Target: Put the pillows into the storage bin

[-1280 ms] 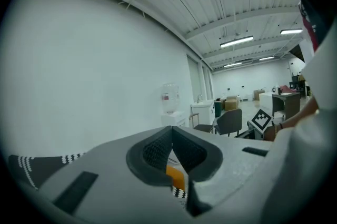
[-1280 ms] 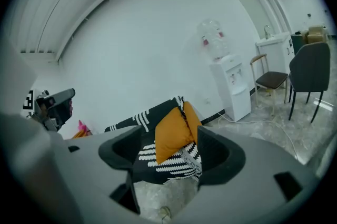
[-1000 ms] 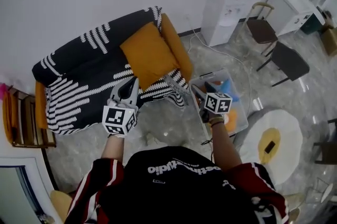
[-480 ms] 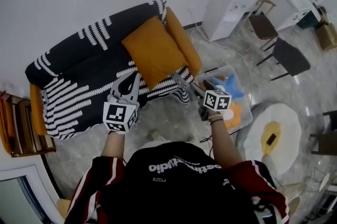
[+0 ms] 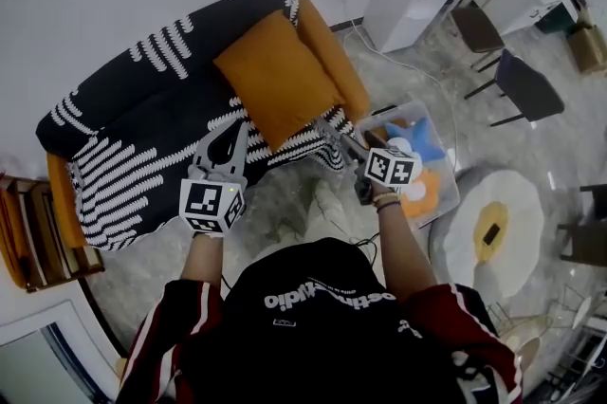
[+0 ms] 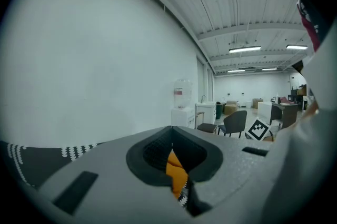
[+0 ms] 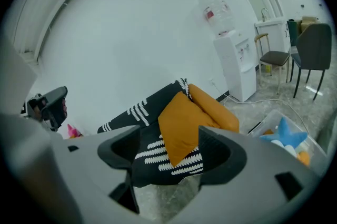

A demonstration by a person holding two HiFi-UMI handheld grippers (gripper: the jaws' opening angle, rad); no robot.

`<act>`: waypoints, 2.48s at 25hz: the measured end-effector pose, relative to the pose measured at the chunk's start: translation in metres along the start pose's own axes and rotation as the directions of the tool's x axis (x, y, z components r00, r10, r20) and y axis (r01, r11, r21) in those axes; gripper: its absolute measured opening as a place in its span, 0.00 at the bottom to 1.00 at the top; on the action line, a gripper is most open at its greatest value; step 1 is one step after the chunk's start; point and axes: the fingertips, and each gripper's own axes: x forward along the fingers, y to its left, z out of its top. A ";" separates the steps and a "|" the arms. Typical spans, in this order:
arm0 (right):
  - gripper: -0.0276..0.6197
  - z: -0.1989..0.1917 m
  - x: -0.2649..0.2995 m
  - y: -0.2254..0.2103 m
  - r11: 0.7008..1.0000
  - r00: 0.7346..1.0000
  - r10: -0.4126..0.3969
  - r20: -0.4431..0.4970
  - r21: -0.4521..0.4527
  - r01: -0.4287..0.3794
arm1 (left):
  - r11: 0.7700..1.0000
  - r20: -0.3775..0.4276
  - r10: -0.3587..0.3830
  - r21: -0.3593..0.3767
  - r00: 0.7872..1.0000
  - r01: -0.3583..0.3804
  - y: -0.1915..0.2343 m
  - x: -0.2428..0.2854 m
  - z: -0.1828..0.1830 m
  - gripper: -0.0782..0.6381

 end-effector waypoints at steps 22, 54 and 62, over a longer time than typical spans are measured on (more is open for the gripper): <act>0.59 -0.047 0.192 -0.128 0.945 0.995 0.012 -0.099 0.325 0.021 | 0.999 -0.269 -0.008 -0.033 0.963 -0.001 0.034 0.133 -0.106 0.12; 0.47 -0.080 0.341 -0.159 0.889 0.988 0.150 -0.038 0.442 -0.118 | 0.993 -0.397 -0.027 -0.118 0.917 -0.022 0.048 0.149 -0.227 0.12; 0.29 -0.046 0.310 -0.103 0.938 0.989 0.127 -0.076 0.334 -0.095 | 0.992 -0.333 -0.003 -0.121 0.943 -0.039 0.050 0.124 -0.166 0.12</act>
